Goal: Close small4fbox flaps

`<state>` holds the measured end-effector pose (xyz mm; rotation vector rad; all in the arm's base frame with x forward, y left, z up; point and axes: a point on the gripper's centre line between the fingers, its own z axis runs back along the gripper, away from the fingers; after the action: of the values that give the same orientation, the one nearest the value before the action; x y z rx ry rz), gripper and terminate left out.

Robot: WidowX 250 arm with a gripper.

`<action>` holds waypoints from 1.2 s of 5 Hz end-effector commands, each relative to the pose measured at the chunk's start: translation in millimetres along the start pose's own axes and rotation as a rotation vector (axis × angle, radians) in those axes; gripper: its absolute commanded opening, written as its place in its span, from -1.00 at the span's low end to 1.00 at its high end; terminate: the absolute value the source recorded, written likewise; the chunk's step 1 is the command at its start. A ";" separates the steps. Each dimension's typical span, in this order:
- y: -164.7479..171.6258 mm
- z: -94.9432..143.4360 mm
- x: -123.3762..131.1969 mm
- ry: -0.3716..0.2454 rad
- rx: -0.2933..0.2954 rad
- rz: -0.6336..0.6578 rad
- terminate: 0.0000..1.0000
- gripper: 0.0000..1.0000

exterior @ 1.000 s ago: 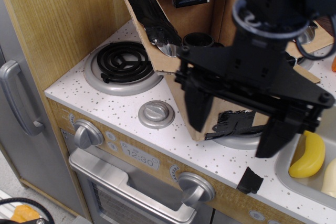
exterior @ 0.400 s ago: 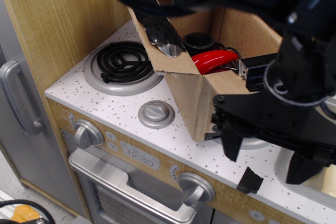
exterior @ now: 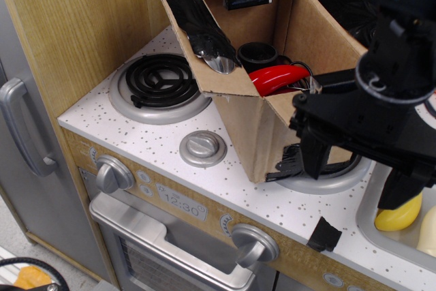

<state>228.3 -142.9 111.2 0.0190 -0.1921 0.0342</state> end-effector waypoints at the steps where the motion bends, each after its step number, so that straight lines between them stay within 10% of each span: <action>1: 4.9 22.0 29.4 -0.061 0.036 -0.093 -1.00 1.00; 3: 13.3 54.9 63.7 -0.068 0.154 -0.209 -1.00 1.00; 6: 44.7 32.1 85.3 -0.052 0.086 -0.280 -1.00 1.00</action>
<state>301.9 -93.4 148.5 0.1222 -0.2138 -0.2371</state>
